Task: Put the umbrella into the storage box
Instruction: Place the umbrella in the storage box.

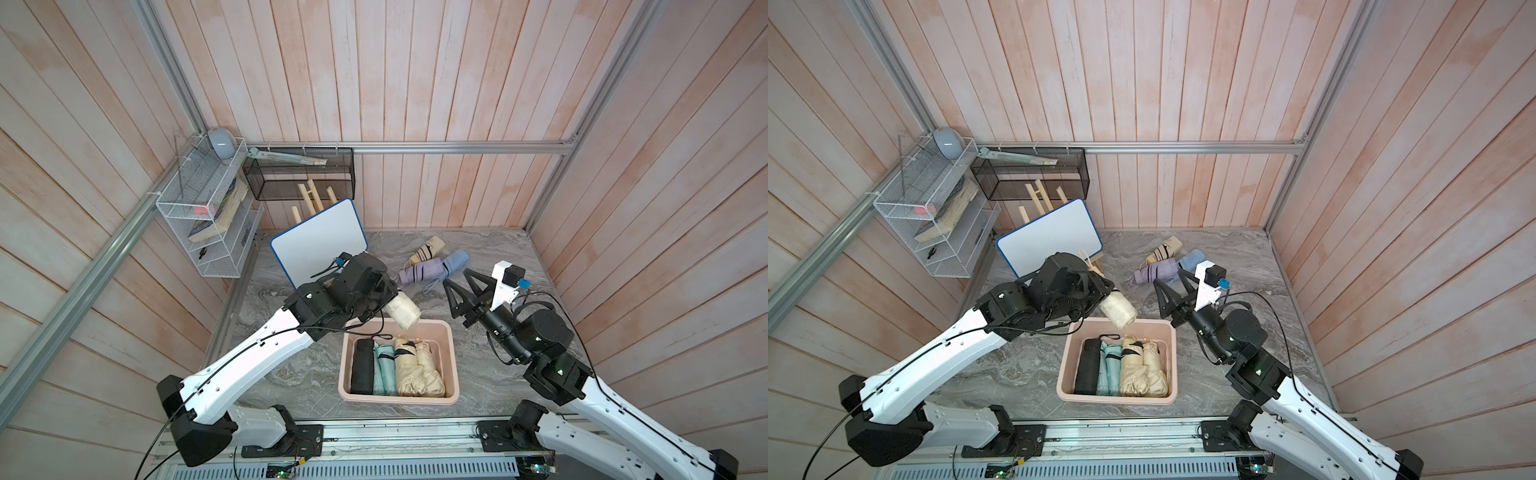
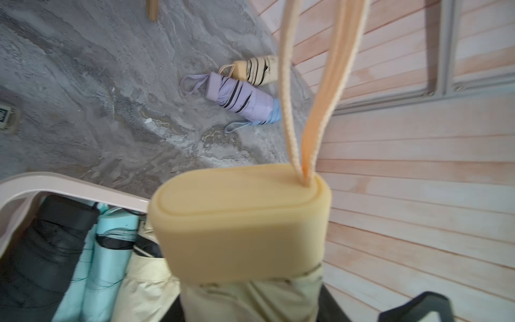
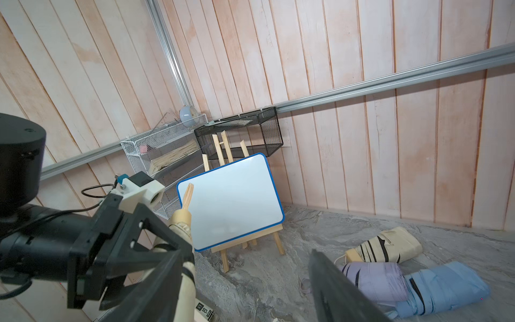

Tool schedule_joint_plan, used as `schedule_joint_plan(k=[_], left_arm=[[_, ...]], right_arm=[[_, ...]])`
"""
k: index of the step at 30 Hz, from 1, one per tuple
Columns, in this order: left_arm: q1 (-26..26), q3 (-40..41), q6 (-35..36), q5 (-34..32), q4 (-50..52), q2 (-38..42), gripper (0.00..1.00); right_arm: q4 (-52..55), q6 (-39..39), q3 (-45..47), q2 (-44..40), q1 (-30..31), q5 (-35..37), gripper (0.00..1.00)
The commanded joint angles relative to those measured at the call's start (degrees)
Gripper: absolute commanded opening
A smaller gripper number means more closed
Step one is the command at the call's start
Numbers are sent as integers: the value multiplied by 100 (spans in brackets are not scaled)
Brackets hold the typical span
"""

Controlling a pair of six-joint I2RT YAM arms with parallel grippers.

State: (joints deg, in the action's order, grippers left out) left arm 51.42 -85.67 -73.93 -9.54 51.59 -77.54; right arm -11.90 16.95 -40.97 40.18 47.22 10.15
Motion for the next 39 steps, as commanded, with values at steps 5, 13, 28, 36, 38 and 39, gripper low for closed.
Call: schedule_joint_plan(k=[5,13,28,36,38,39], left_arm=[[785,-599,1305,-528,1670,-776,45],[958,-265,2026,-206,1839,-1246,44],[884,1035,2637,181,666,-1446,44],[835,1585,2595,232,111,-1575,51],[826,1636,2585,167,38,-1606,61],[826,1634,2585,140,35,-1630,65]], right_arm=[[397,220,102,-303,26,367,76],[633,112,36,-429,32,442,76],[603,27,134,-512,30,356,77],[581,113,233,-538,32,365,77],[575,121,256,-532,27,369,77],[585,120,247,-522,30,372,77]])
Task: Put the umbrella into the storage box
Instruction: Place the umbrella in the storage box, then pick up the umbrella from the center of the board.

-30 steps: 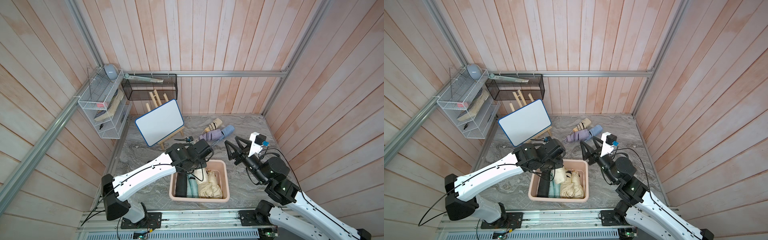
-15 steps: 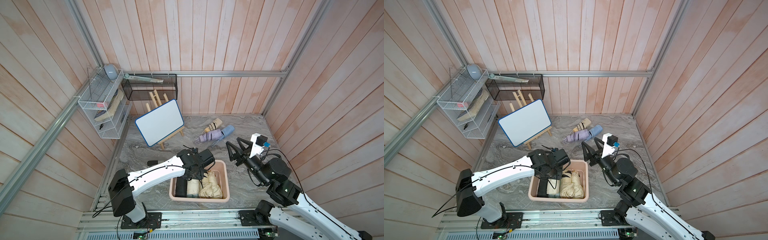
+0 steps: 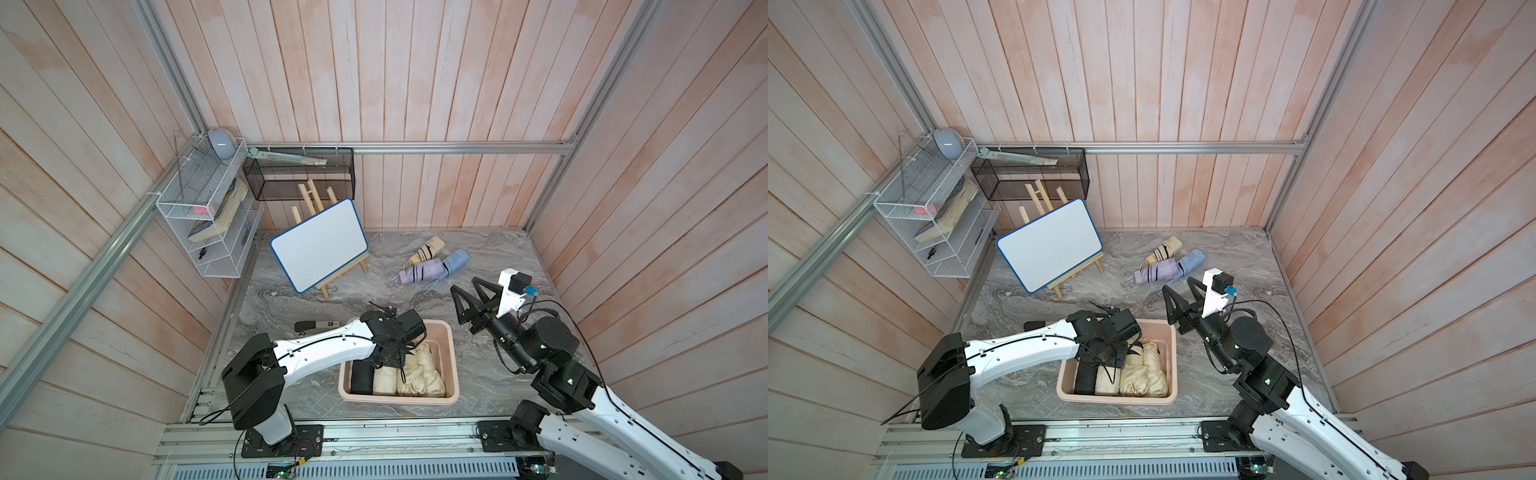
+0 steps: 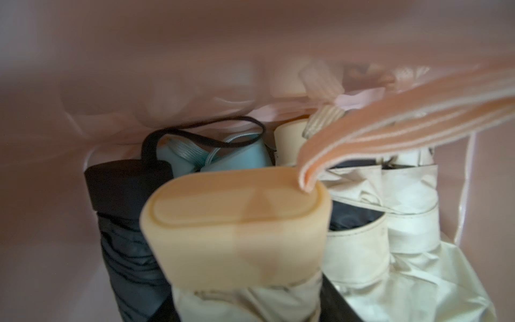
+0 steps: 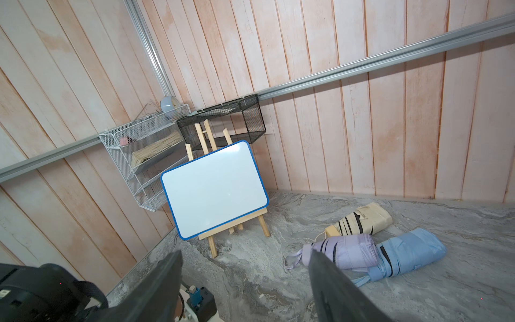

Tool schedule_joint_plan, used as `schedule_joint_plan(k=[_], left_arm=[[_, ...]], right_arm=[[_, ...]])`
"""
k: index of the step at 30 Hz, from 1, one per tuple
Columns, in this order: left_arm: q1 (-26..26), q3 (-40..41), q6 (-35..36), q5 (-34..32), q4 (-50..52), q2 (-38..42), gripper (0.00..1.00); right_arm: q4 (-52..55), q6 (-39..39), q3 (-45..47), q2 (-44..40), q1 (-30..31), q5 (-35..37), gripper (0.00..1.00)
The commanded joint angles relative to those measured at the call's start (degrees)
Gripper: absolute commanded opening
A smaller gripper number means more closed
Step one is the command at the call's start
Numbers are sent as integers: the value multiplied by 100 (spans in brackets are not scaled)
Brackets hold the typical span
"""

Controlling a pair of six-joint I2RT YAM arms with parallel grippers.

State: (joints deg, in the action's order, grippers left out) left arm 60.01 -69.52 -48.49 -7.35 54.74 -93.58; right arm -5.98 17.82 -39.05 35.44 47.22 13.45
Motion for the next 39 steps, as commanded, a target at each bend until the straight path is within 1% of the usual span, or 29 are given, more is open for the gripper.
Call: schedule_joint_plan(k=[1,6,9,12,16,18,20,24,25,27,31,35,39], left_arm=[[-33,12,51,-97,-271,-44,68],[-42,-25,59,-259,-123,53,76],[-41,-95,47,-369,-23,268,79],[-33,-226,-16,-622,7,655,79],[-54,-202,8,-818,-556,1434,78],[-98,-78,241,-829,-1014,1774,75],[-177,149,522,-864,-1527,2132,75],[-573,587,948,-921,-2240,2713,74],[-791,674,1024,-943,-2369,2837,74],[-1051,827,1191,-927,-2609,3076,74],[-1491,1023,1681,-899,-2994,3379,74],[-1910,1106,2043,-948,-3292,3515,84],[-2362,1149,2268,-854,-3494,3520,92]], right_arm=[[-1,25,46,-45,30,41,77],[-4,-16,11,2,26,94,77],[-27,-17,-5,91,32,70,78],[-44,17,-41,264,31,43,78],[-110,-20,-159,623,17,-64,78],[-150,-50,-255,842,-38,-144,78],[-228,-77,-371,1123,-145,-362,78],[-286,-109,-727,1735,-516,-1057,78],[-247,-144,-849,1904,-615,-1222,78],[-183,-213,-1065,2207,-818,-1507,78],[-294,-60,-1333,2756,-1500,-2386,78],[-146,-418,-1826,3435,-1929,-3015,78],[336,-1160,-2542,4243,-2173,-3398,78]])
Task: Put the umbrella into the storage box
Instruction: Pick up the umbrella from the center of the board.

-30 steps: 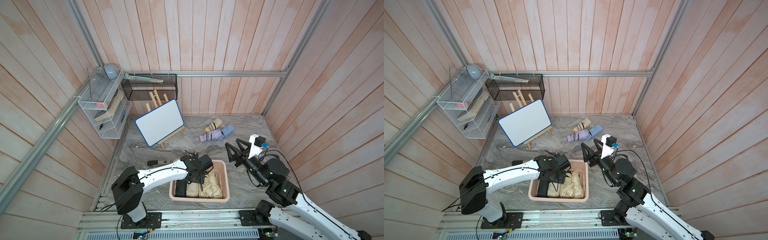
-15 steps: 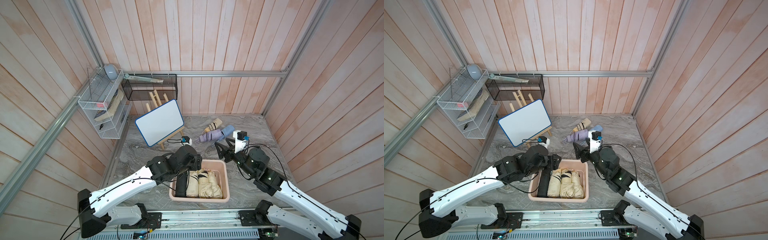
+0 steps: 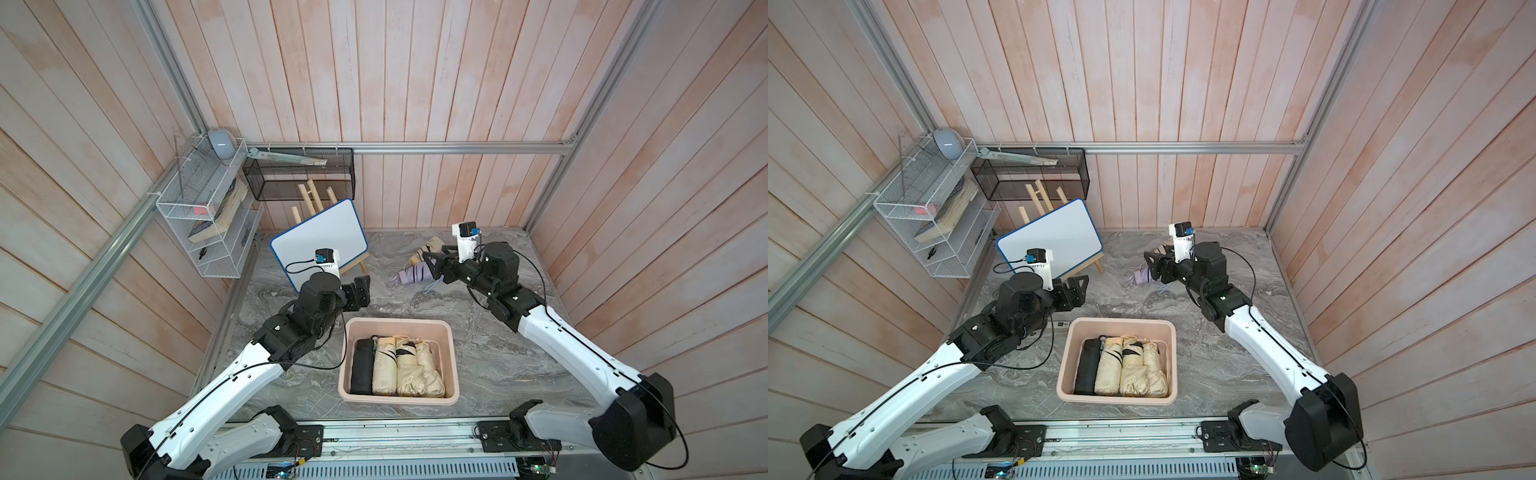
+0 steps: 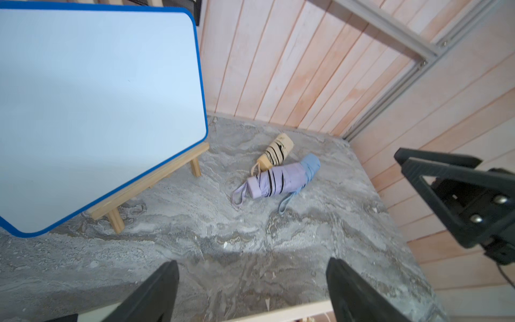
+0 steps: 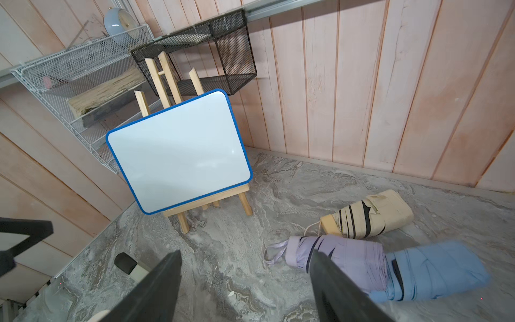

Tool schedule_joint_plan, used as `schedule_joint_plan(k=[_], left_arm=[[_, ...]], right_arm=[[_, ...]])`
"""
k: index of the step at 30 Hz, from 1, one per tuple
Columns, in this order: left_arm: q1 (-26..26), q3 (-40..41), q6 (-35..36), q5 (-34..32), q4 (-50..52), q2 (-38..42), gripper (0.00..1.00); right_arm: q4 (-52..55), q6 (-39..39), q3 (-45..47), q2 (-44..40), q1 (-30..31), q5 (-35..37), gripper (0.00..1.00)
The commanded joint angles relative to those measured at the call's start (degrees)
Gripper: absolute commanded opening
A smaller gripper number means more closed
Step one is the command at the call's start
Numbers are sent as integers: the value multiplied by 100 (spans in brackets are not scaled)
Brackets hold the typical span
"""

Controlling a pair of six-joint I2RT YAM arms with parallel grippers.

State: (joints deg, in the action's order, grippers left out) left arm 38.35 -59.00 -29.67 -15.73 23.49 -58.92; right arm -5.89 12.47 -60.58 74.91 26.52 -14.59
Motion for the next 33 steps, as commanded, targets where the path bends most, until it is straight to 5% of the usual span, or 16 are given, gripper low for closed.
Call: schedule_joint_plan(k=[1,18,25,33], left_arm=[[-311,122,430,33,-420,45,92],[-1471,799,304,719,-1183,89,95],[-1612,1009,-107,427,-1018,299,96],[-1638,937,-153,259,-783,226,96]], right_arm=[[435,-862,-549,477,-142,-636,78],[2941,-4004,-3355,3260,-209,187,79],[3040,-5037,-3504,3808,-139,1247,83],[3225,-5908,-3417,4181,-147,1608,90]])
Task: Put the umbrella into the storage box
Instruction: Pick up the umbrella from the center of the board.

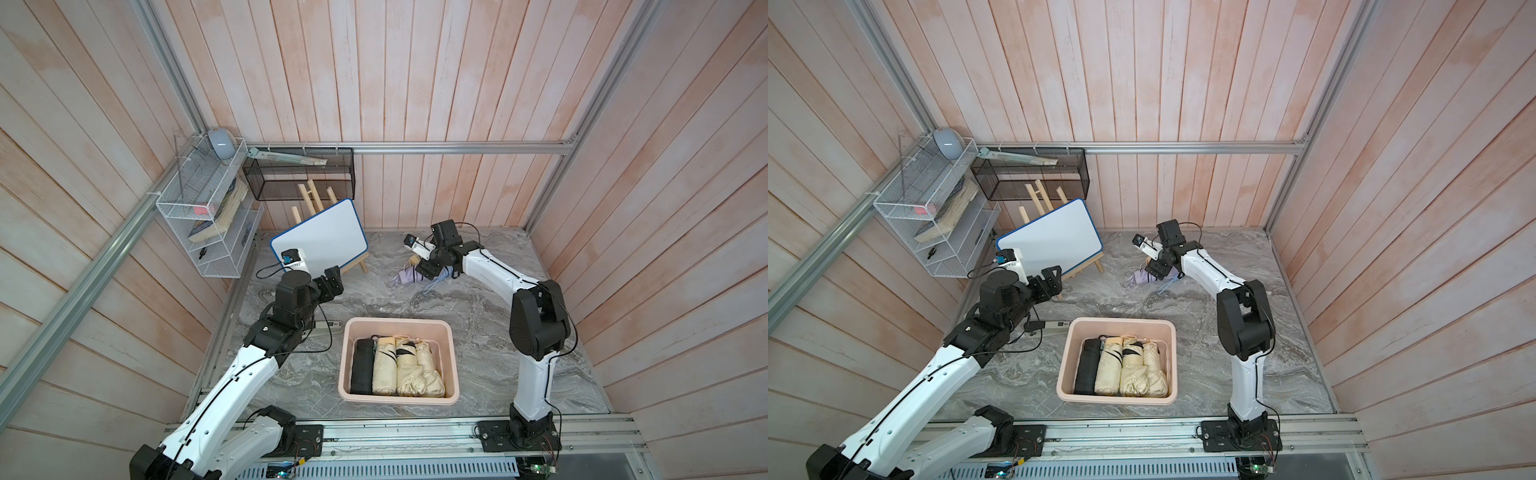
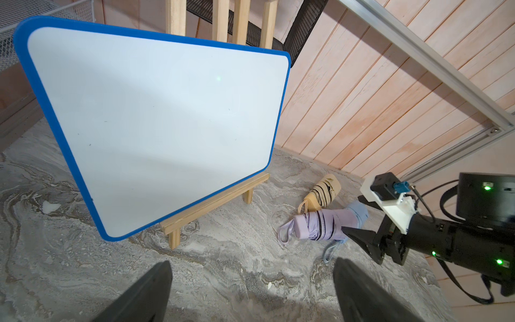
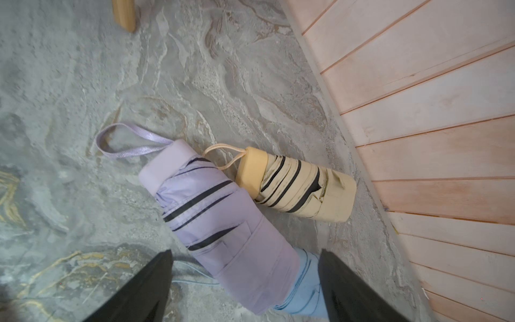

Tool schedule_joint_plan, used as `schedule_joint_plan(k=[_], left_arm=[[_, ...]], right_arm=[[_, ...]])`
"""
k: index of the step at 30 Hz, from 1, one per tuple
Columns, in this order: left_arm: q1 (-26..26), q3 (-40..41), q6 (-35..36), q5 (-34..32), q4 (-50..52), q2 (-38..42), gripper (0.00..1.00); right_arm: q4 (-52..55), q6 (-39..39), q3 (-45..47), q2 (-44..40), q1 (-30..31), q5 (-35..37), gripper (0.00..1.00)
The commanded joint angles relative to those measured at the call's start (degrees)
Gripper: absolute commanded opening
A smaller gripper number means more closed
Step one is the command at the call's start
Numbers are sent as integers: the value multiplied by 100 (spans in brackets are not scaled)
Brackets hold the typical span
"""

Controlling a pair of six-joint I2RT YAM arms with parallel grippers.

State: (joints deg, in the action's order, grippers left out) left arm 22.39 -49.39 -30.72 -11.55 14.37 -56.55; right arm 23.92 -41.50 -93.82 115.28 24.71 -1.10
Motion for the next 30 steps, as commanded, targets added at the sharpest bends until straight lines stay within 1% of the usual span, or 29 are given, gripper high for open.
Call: schedule_joint_plan(k=[1,8,16,23,30], left_arm=[[-51,-36,-48,-175,130,-13,96],[-79,-49,-135,-375,252,37,96],[-149,-206,-106,-631,499,86,96],[-278,-317,-11,-720,588,201,96],[-297,-289,-88,-822,715,350,96]], right_arm=[[308,-590,-101,181,34,267,90],[412,-870,-100,358,34,165,94],[417,-1120,-262,637,43,148,94],[481,-1113,-531,931,46,-78,94],[437,-952,-703,1239,49,-253,94]])
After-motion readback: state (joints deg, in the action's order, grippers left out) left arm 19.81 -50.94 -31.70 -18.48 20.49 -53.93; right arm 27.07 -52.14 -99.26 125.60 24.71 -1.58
